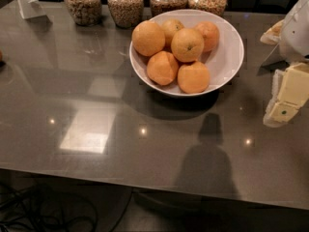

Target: Pick orange from white bowl

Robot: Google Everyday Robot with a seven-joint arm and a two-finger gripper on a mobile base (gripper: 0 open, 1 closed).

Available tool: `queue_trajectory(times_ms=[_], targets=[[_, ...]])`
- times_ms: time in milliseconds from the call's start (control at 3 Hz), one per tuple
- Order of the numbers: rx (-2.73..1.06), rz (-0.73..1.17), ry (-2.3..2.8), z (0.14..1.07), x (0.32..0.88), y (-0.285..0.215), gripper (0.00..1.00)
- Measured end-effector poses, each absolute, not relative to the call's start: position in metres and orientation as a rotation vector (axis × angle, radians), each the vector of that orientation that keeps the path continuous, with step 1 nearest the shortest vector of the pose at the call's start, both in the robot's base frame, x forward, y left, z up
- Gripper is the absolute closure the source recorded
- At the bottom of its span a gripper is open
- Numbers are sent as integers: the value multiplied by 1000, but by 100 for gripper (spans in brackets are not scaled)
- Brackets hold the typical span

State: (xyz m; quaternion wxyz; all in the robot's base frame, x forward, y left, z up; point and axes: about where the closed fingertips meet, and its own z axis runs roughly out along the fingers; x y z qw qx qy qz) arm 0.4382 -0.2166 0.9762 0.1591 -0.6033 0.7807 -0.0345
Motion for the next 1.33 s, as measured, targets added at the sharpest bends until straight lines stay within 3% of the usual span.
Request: queue_trajectory(times_ms=[667, 1333], targets=[[-1690, -63, 2137, 983, 454, -202, 0], [-1604, 72, 1868, 995, 519, -146, 0]])
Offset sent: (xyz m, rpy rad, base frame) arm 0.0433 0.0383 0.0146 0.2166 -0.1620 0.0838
